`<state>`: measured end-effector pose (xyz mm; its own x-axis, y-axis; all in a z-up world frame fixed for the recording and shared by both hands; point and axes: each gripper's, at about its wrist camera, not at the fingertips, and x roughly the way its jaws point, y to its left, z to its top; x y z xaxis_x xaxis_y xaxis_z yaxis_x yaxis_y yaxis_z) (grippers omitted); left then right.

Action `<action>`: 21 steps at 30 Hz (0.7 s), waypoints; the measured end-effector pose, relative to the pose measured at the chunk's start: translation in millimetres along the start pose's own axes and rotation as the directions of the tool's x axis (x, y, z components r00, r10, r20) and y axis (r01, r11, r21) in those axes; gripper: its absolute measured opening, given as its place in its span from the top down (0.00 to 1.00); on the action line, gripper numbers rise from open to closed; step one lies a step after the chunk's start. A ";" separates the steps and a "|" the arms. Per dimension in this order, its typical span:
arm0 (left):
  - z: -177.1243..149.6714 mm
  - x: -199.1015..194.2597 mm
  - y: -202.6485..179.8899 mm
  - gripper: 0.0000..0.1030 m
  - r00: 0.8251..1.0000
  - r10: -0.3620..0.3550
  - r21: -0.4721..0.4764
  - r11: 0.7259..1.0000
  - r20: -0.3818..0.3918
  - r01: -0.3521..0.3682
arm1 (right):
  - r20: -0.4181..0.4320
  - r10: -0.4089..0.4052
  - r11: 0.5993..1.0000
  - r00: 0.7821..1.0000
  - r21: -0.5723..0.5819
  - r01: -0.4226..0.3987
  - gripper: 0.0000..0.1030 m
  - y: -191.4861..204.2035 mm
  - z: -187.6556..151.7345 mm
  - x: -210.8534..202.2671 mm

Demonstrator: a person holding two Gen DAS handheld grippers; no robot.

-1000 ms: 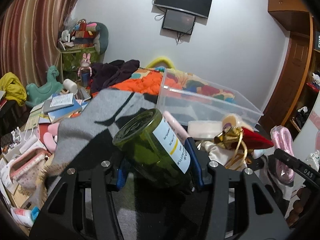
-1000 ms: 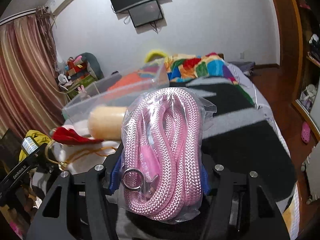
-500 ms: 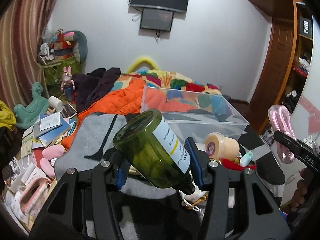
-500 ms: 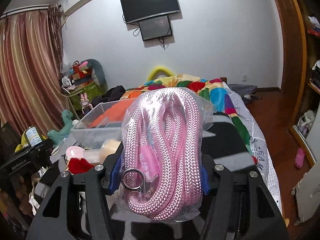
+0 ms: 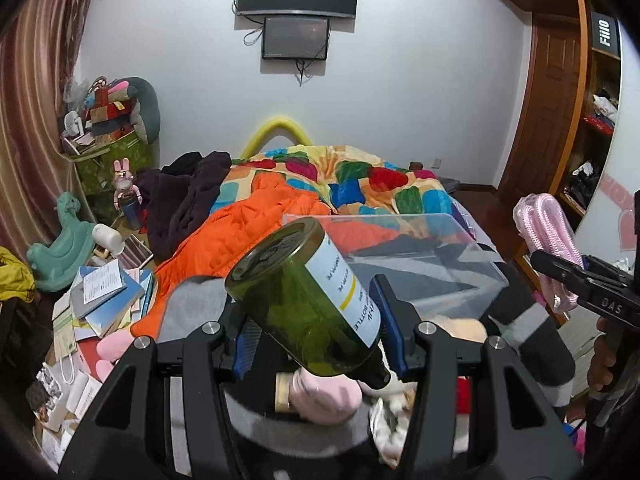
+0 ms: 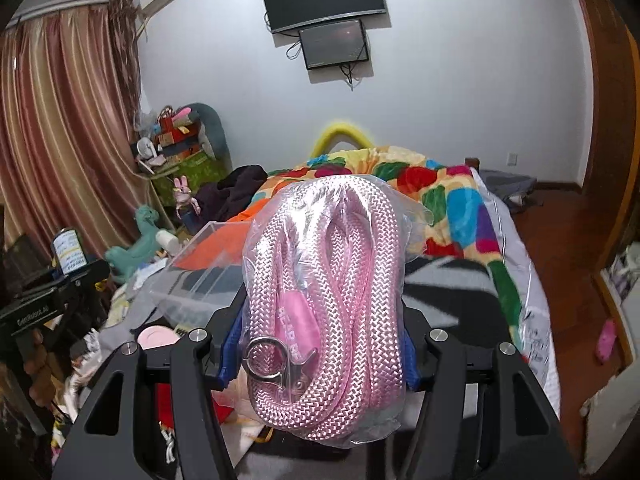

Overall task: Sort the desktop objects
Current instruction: 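Lower the bottle into the clear box with left tool while right tool drops the rope bag in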

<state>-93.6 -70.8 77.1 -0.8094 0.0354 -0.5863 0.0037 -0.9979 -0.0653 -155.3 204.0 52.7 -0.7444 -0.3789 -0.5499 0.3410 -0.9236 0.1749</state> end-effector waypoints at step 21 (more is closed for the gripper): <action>10.0 116.6 -1.3 0.50 0.988 -0.042 0.012 0.999 -0.146 0.044 | -0.137 0.039 0.999 0.990 0.001 -0.039 0.45 0.2 11.2 103.3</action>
<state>-193.8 -66.0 16.9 -0.7145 0.0847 -0.6945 -0.0387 -0.9959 -0.0816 -238.6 164.0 5.1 -0.6451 -0.4030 -0.6492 0.3692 -0.9082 0.1969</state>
